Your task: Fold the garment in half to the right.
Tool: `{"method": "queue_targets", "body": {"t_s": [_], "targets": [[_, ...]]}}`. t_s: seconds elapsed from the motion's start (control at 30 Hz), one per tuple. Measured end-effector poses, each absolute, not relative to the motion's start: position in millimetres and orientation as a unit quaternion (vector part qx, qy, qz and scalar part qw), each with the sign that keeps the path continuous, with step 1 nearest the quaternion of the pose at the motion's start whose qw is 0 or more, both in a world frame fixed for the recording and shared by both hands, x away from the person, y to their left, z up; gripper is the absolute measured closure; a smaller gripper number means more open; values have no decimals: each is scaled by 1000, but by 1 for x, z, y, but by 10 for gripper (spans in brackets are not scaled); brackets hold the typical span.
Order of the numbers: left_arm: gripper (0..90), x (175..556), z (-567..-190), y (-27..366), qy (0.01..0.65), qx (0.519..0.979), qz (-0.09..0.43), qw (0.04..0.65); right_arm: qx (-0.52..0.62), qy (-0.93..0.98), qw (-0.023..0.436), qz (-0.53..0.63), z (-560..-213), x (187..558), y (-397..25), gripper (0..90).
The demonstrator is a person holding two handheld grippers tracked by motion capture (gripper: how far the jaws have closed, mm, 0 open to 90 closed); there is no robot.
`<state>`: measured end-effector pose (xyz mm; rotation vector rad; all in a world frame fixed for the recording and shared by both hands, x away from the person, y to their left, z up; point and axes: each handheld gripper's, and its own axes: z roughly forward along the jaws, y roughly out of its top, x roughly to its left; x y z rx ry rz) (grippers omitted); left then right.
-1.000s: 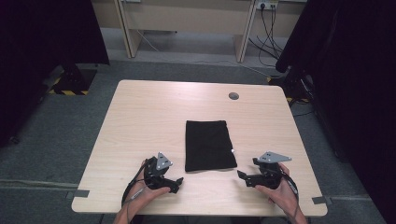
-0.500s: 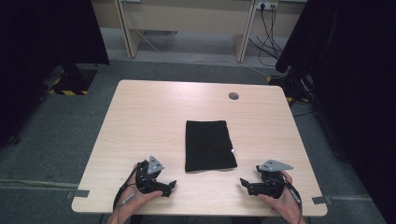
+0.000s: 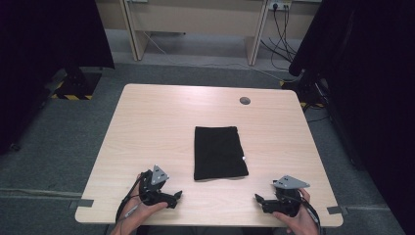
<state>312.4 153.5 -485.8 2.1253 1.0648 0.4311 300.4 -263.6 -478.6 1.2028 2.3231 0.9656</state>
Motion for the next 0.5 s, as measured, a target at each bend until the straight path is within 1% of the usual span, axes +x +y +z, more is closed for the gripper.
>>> {"method": "queue_targets", "body": {"t_s": [0.5], "targets": [[0, 312, -486, 153, 412, 822, 168, 354, 431, 815, 180, 344, -479, 288, -265, 142]]}}
